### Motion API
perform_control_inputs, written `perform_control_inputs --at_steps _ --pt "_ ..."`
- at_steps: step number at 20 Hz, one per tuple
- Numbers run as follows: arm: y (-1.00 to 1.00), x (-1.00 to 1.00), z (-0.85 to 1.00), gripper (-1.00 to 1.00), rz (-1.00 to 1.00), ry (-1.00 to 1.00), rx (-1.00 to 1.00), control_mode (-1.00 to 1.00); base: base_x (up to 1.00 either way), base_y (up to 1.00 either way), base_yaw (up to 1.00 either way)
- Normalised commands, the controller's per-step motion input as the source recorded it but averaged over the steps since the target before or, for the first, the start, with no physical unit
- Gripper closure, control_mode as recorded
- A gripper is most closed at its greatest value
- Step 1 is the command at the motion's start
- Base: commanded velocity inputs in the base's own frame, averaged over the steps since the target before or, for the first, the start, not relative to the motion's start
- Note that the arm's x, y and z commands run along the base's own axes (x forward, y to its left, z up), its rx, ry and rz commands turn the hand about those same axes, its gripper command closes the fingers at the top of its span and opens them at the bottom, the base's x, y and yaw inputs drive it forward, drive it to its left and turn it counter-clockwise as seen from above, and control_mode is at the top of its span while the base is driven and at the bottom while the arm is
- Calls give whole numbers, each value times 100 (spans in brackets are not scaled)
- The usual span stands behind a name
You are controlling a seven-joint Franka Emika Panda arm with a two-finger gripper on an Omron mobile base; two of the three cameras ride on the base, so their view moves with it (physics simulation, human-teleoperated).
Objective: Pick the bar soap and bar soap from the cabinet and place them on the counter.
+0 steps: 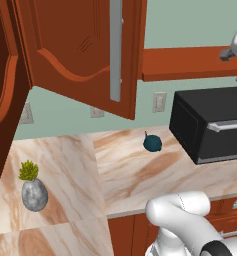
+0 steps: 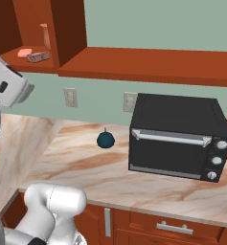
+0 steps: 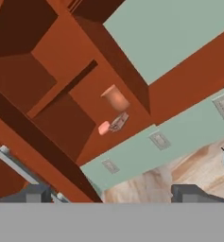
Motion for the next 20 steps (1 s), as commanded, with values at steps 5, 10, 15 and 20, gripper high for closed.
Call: perform_control_inputs --at_steps 5,10,15,20 --pt "-3 5 0 -100 13 2 21 -100 0 0 0" --pt "0 17 -1 -100 12 13 20 -100 0 0 0" --pt "0 25 -11 -100 10 14 18 -100 0 0 0" --pt "10 29 -13 -100 7 12 12 -100 0 0 0"
